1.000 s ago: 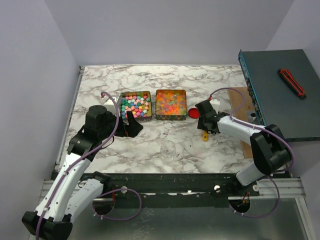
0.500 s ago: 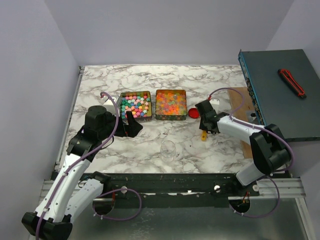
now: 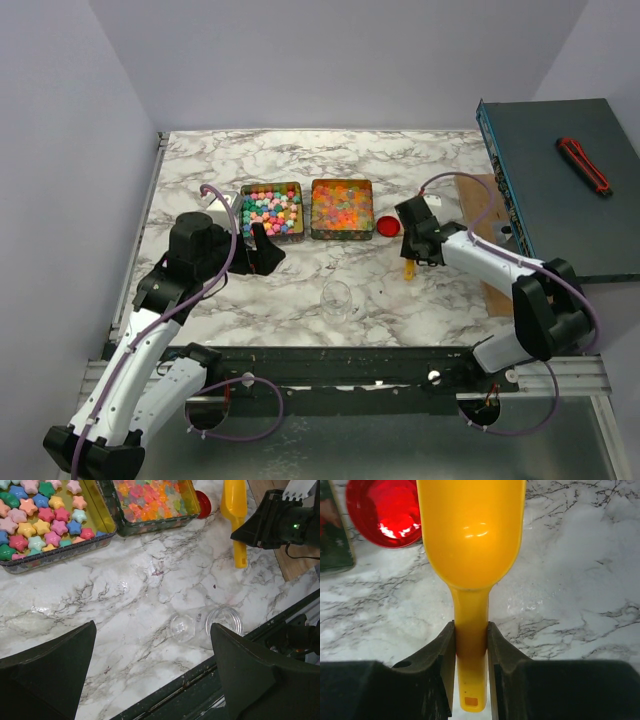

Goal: Pack the candies
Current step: Pick up the spatula from the center of the board.

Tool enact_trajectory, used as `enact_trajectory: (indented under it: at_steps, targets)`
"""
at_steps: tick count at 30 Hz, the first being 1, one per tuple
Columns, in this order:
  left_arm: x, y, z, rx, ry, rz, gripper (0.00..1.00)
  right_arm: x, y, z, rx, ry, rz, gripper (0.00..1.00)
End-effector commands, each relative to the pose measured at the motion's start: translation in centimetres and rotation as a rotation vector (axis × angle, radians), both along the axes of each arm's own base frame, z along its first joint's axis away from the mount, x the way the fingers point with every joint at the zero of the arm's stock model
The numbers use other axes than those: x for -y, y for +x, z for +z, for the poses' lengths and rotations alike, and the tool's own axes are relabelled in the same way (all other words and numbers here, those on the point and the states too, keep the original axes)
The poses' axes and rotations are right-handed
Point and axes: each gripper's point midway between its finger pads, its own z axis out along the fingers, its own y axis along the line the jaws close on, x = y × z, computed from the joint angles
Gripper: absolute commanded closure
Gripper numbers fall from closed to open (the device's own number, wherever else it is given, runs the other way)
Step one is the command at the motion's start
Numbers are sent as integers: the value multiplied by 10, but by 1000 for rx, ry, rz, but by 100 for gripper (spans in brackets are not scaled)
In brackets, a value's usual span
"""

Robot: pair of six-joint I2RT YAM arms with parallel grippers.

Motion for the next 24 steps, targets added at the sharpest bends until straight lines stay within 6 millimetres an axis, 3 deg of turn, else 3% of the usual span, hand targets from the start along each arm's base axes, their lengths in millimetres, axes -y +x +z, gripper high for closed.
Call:
enact_trajectory:
  at_steps: [1, 11, 24]
  targets:
    - [0, -1, 3, 28, 4, -4, 1, -9, 6, 42, 61, 54, 50, 99]
    - [0, -2, 5, 36, -6, -6, 1, -29, -7, 93, 141, 120, 192, 99]
    - [12, -13, 23, 102, -73, -93, 1, -100, -55, 160, 258, 231, 557, 99]
